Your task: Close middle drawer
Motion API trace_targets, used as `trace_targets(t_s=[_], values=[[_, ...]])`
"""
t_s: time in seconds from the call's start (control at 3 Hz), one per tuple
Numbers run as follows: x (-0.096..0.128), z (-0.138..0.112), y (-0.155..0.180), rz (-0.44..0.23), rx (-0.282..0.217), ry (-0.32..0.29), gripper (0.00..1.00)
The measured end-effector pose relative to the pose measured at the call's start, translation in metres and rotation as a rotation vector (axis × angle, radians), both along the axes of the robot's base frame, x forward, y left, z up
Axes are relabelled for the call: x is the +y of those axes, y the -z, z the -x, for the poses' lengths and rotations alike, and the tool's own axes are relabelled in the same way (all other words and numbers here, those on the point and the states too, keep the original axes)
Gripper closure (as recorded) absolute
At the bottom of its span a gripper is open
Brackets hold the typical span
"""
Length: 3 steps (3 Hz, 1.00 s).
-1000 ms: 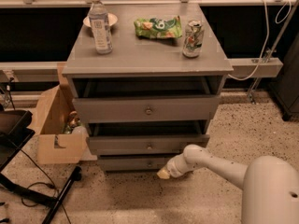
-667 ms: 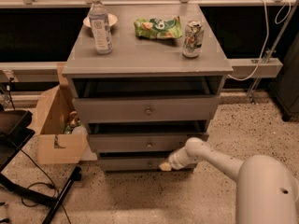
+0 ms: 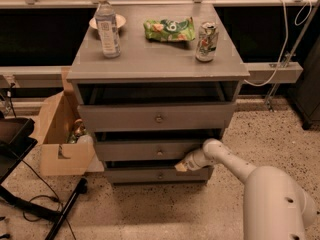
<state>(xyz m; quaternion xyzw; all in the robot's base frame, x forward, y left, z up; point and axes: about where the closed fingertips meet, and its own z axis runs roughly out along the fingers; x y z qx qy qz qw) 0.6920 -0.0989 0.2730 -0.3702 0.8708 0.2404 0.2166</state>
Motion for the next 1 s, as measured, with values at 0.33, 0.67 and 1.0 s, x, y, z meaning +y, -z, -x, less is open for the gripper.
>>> trace_targets(t_s=[0.33,0.67,1.0], values=[[0.001,0.001,0.001,-0.002,0.002,-0.002,1.0],[0.013,0.053,0.011,0.015,0.106,-0.095,1.0],[0.004,0.123,0.016,0.041,0.207,-0.166,1.0]])
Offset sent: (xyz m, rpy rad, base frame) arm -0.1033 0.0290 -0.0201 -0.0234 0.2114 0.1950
